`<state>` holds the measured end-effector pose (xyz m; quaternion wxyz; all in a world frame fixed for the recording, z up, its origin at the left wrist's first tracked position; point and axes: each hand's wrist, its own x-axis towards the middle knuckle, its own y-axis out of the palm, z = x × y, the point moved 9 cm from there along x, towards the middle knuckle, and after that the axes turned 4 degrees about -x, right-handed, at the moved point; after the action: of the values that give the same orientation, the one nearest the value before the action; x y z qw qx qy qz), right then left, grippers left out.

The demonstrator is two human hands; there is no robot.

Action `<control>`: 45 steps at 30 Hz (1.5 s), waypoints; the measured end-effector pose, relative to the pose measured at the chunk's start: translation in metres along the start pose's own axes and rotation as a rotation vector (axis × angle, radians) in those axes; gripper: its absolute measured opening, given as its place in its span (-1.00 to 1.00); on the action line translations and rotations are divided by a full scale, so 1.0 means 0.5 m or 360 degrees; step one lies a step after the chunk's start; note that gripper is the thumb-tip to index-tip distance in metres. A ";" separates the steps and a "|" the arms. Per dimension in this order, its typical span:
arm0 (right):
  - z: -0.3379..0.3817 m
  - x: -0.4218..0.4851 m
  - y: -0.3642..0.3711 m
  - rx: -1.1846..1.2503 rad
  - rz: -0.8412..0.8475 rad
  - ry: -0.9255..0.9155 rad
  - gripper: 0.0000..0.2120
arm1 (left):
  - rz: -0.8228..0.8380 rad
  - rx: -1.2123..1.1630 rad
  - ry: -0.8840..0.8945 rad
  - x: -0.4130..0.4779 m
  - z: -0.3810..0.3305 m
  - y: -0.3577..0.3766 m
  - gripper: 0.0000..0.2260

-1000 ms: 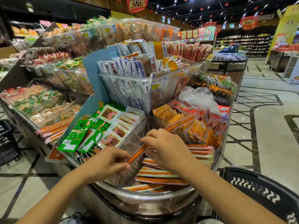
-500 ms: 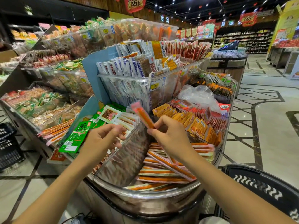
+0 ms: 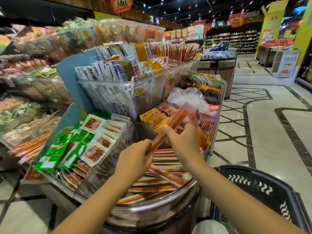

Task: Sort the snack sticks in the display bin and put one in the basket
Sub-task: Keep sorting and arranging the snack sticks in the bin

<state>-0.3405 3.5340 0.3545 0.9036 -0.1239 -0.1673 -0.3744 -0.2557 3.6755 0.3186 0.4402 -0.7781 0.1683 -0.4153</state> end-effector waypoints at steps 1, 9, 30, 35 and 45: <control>-0.003 0.001 -0.019 -0.0111 -0.0045 -0.0022 -0.86 | 0.0040 0.0071 0.0015 0.003 0.005 0.014 -0.85; -0.023 -0.018 -0.046 -0.0924 0.0016 -0.0609 -0.78 | 0.0380 0.0421 -0.0020 0.047 0.063 0.108 -0.69; -0.088 -0.019 -0.019 -0.1861 0.0023 -0.0632 -0.88 | 0.0319 0.0179 -0.0099 0.065 0.076 0.140 -0.74; -0.087 -0.020 -0.014 -0.1854 0.0045 -0.0693 -0.86 | 0.0065 0.0149 0.0074 0.038 0.055 0.015 -0.70; -0.058 -0.030 0.063 -0.2023 0.0302 -0.0989 -0.86 | -0.0212 0.0326 -0.0042 -0.042 0.230 -0.118 -0.68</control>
<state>-0.3216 3.5552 0.3187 0.5955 -0.7417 -0.1550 -0.2667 -0.1830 3.7843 0.3260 0.4910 -0.7439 0.0671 -0.4483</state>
